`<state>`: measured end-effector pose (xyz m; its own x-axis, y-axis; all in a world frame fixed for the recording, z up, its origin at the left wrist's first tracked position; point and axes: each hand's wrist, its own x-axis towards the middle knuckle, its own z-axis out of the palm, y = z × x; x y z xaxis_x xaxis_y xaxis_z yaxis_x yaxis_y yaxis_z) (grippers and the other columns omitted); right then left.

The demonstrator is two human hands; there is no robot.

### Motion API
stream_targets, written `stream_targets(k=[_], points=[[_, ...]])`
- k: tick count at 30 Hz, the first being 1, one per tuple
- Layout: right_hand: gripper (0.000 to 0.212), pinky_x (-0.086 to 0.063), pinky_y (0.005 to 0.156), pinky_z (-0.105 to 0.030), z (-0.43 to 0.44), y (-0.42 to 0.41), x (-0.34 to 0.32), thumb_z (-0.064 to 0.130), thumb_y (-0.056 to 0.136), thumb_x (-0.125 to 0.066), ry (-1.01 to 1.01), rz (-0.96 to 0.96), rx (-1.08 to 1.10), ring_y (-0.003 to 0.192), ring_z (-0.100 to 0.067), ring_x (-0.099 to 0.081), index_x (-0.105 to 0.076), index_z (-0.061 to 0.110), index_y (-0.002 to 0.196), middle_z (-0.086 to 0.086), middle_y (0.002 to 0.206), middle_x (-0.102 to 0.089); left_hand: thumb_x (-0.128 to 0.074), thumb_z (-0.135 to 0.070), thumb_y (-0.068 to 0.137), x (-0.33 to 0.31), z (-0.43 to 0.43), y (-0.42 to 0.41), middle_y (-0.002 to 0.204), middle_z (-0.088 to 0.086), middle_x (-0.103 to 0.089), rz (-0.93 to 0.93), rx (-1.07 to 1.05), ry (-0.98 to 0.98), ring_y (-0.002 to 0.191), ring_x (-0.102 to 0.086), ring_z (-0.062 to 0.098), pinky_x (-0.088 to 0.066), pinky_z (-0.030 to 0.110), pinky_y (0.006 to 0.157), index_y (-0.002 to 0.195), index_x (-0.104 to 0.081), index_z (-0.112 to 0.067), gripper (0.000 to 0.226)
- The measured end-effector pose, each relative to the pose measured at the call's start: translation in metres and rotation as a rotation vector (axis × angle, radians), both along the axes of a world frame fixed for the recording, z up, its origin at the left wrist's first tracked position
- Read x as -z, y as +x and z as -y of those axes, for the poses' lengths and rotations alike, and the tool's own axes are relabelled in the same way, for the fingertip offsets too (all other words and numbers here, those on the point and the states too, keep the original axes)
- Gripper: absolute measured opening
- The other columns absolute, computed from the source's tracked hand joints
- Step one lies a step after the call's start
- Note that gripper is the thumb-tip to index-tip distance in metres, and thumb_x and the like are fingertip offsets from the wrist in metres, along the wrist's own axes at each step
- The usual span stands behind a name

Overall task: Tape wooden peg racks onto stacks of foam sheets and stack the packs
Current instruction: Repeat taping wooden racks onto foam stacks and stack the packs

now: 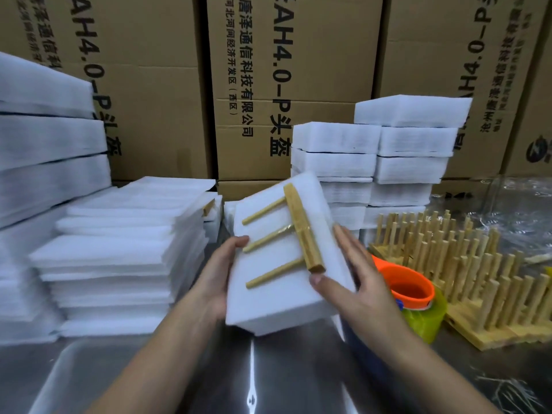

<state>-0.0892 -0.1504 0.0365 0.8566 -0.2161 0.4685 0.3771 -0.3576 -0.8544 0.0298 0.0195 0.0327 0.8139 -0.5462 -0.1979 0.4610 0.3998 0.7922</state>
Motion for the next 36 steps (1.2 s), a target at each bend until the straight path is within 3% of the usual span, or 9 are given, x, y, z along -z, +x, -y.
stream_targets(k=[2,7,13,18,21,26,29,33,36], points=[[0.069,-0.023,0.103,-0.003,-0.004,0.009,-0.020,0.020,0.080,-0.073,-0.079,0.101,0.107,0.127,0.014,-0.027,-0.040,0.030,0.141,0.016,0.147,-0.031,-0.051,-0.043,0.085,0.004,0.006,0.013,0.104,0.018,-0.070,-0.027,-0.094,-0.146,0.088,-0.070,0.034,-0.056,0.044,0.077,0.099,-0.075,-0.010,0.043],[0.071,-0.023,0.097,-0.003,-0.007,0.055,-0.069,0.028,0.083,-0.069,-0.309,0.202,0.166,0.118,0.019,-0.023,-0.036,0.024,0.146,0.015,0.148,-0.027,-0.043,-0.044,0.091,0.031,0.011,0.043,0.105,0.014,-0.061,-0.175,-0.297,-0.245,0.092,-0.060,0.024,-0.046,0.029,0.079,0.114,-0.053,-0.012,0.040],[0.074,-0.037,0.101,-0.037,-0.024,0.140,-0.110,0.036,0.087,-0.059,-0.810,0.275,0.250,0.138,-0.025,-0.027,-0.023,0.025,0.151,0.009,0.157,-0.014,-0.049,-0.032,0.089,0.041,0.020,0.051,0.089,0.015,-0.058,-0.148,-0.255,-0.141,0.080,-0.058,0.024,-0.047,0.029,0.072,0.096,-0.054,-0.010,0.024],[0.069,-0.036,0.097,-0.039,-0.043,0.217,-0.112,0.033,0.091,-0.051,-0.947,0.162,0.269,0.133,-0.033,-0.026,-0.018,0.021,0.151,0.004,0.158,-0.011,-0.050,-0.027,0.089,0.043,0.020,0.056,0.085,0.014,-0.059,-0.121,-0.219,-0.109,0.078,-0.059,0.023,-0.048,0.028,0.070,0.099,-0.056,-0.008,0.022],[0.062,-0.035,0.093,-0.033,-0.056,0.256,-0.108,0.030,0.093,-0.049,-0.664,0.073,0.384,0.126,-0.035,-0.033,-0.026,0.013,0.148,-0.003,0.154,-0.022,-0.049,-0.025,0.090,0.044,0.021,0.058,0.082,0.012,-0.059,-0.100,-0.202,-0.082,0.076,-0.059,0.021,-0.047,0.027,0.068,0.096,-0.055,-0.008,0.018],[0.052,-0.041,0.098,-0.035,-0.063,0.307,-0.096,0.034,0.093,-0.052,0.259,-0.060,0.469,0.123,-0.033,-0.047,-0.045,0.010,0.138,-0.011,0.143,-0.041,-0.048,-0.023,0.091,0.048,0.025,0.062,0.079,0.011,-0.061,-0.082,-0.181,-0.083,0.073,-0.059,0.019,-0.046,0.026,0.070,0.094,-0.056,-0.008,0.016],[0.060,-0.037,0.105,-0.039,-0.072,0.325,-0.082,0.038,0.094,-0.053,0.479,-0.076,0.400,0.128,-0.030,-0.043,-0.035,0.015,0.146,-0.012,0.148,-0.034,-0.047,-0.022,0.092,0.052,0.026,0.066,0.081,0.011,-0.061,-0.068,-0.169,-0.092,0.075,-0.059,0.020,-0.046,0.029,0.074,0.099,-0.055,-0.007,0.018],[0.056,-0.050,0.094,-0.049,-0.093,0.336,-0.075,0.029,0.096,-0.055,0.889,-0.080,-0.032,0.111,-0.031,-0.059,-0.034,0.021,0.147,-0.012,0.134,-0.052,-0.045,-0.019,0.093,0.054,0.028,0.068,0.075,0.007,-0.063,0.001,-0.152,-0.070,0.071,-0.058,0.018,-0.048,0.028,0.073,0.103,-0.054,-0.008,0.017],[0.046,-0.050,0.094,-0.045,-0.115,0.335,-0.067,0.022,0.097,-0.055,0.793,-0.115,-0.224,0.109,-0.029,-0.060,-0.043,0.019,0.141,-0.009,0.126,-0.057,-0.042,-0.020,0.097,0.055,0.029,0.067,0.106,0.017,-0.065,0.032,-0.137,-0.085,0.096,-0.059,0.026,-0.047,0.038,0.095,0.120,-0.055,-0.002,0.032]])
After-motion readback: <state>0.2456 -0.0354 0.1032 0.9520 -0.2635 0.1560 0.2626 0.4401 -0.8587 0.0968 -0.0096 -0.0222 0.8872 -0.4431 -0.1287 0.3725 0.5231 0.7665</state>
